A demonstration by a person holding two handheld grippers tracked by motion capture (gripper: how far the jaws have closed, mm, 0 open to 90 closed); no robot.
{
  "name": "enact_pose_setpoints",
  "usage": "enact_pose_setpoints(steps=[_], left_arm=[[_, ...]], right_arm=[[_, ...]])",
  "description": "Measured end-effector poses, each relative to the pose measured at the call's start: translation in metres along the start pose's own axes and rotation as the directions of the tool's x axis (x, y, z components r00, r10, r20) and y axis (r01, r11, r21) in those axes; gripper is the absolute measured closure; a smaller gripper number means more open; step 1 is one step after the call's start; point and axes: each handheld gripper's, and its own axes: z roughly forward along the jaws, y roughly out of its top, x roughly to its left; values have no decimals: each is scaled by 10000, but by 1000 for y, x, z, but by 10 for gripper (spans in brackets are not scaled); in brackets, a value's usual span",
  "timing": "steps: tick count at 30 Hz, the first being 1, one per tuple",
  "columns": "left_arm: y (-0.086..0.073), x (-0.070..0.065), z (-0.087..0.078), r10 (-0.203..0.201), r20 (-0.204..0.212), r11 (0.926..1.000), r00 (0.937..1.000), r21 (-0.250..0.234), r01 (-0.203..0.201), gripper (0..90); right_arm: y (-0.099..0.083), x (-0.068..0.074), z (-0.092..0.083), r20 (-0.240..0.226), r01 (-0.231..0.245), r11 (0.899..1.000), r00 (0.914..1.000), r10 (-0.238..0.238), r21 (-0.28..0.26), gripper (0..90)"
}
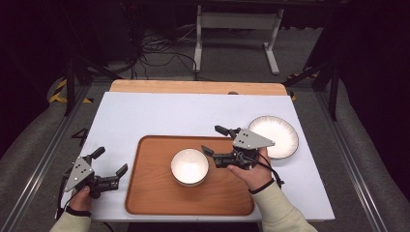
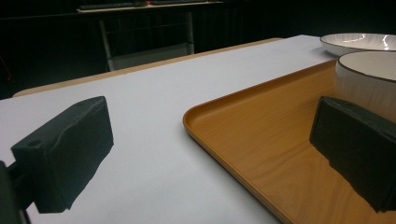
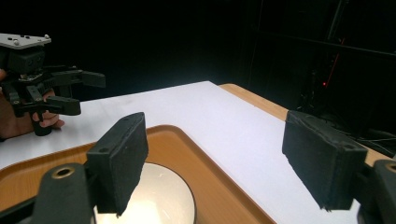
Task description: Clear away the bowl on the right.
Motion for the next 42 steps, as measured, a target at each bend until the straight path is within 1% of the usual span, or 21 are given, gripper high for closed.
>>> enact_pose_setpoints(steps=[7,15,18,20,28,32,34,36,42], left_arm=[[0,0,0,-4,14,10000,10000,-7,4,3],[0,0,0,-35,21,10000,10000,-8,35,3],[0,0,0,-38,16,10000,10000,-12,38,3],[0,0,0,-45,17,10000,10000,-15,45,3],[0,0,0,-17,32,10000,10000,6,17,3],[0,0,0,-18,32,10000,10000,0,18,3],[0,0,0,-28,30,10000,10000,-18,28,3],[0,0,0,-35,29,10000,10000,-29,35,3],[0,0,0,-26,30,10000,10000,-14,26,3]], right_arm=[[-1,-5,-13,155,98,9998,9998,-96,-157,216],[-6,-15,-33,540,88,9998,9985,-79,-180,208],[-7,-19,-41,677,-4,9997,9977,20,-232,208],[-7,-20,-43,715,-11,9997,9974,29,-252,208],[-10,-28,-60,1007,-60,9996,9949,89,-291,202],[-13,-32,-66,952,-136,9993,9953,168,-339,200],[-14,-34,-69,1013,-80,9994,9948,115,-343,200],[-15,-36,-73,1042,-123,9991,9944,166,-415,200],[-19,-42,-81,1337,-176,9987,9907,240,-485,193]])
